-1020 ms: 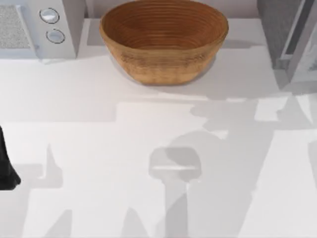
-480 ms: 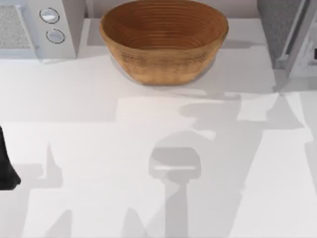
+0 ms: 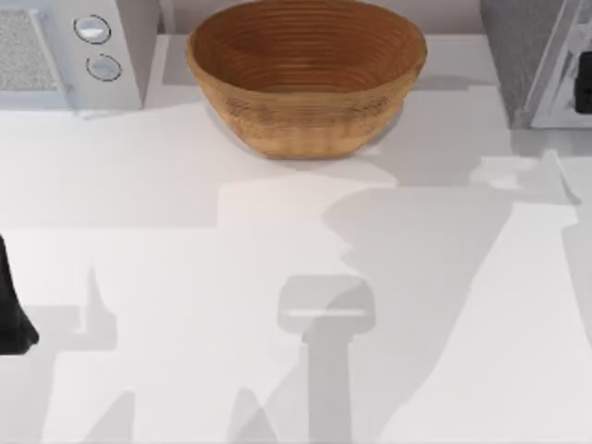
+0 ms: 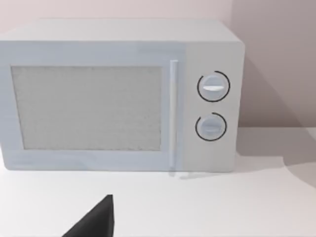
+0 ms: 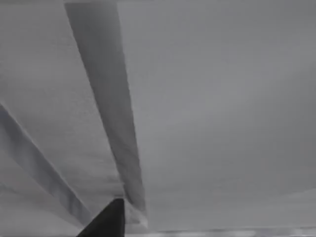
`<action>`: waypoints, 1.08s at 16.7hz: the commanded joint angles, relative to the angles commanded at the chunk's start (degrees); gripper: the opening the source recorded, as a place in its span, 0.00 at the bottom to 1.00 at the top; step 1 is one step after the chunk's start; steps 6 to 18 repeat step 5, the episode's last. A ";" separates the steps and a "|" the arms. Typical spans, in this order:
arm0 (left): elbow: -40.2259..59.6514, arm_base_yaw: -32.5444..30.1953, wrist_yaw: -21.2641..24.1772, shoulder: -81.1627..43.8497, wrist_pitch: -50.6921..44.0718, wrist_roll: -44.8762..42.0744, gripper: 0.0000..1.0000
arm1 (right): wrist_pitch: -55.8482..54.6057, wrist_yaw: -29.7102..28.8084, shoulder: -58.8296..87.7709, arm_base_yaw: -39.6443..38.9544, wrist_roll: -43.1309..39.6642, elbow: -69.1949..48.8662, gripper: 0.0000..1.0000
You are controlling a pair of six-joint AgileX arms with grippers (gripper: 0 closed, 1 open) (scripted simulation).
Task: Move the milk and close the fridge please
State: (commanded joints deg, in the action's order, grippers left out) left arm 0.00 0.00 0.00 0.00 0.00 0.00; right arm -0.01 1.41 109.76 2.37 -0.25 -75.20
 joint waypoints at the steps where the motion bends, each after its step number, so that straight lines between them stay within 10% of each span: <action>1: 0.00 0.00 0.00 0.00 0.00 0.00 1.00 | 0.44 -0.07 1.58 0.03 0.08 -2.15 1.00; 18: 0.00 0.00 0.00 0.00 0.00 0.00 1.00 | 1.02 -0.13 3.93 0.04 0.20 -5.45 1.00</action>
